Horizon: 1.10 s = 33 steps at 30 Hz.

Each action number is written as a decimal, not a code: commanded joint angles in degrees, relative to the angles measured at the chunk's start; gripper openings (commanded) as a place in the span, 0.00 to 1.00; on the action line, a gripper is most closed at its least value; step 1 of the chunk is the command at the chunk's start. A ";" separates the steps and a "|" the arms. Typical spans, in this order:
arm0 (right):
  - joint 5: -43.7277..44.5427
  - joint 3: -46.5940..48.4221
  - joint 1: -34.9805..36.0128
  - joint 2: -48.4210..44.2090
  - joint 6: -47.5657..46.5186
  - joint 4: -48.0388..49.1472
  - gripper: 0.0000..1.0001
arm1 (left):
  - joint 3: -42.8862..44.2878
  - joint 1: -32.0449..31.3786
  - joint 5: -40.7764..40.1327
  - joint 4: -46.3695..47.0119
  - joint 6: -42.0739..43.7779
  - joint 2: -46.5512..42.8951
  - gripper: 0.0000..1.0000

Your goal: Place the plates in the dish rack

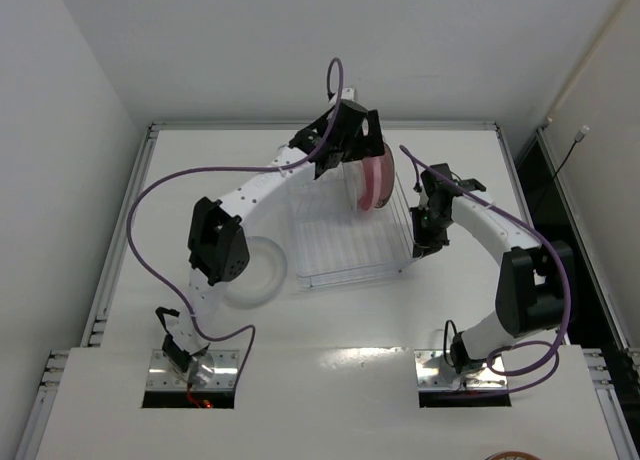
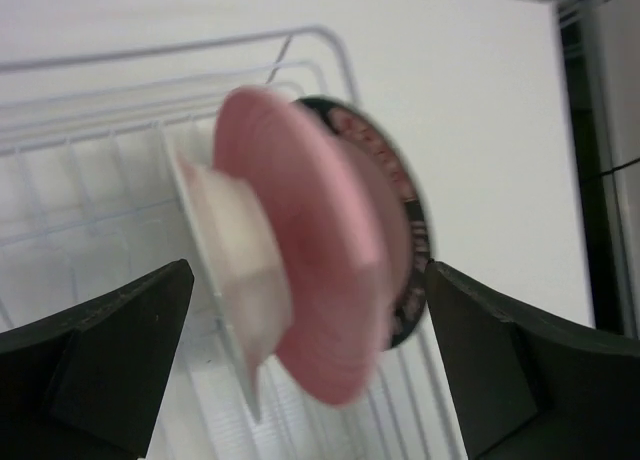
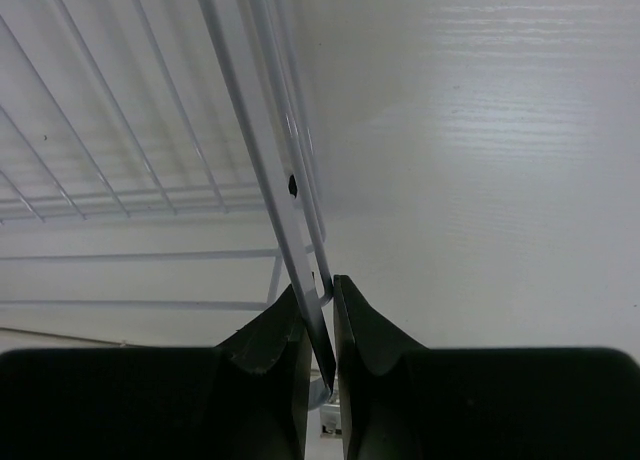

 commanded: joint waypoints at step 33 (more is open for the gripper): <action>-3.88 1.51 -0.02 6.08 0.45 2.67 0.09 | -56.31 2.87 -8.25 -24.09 -12.75 -44.41 1.00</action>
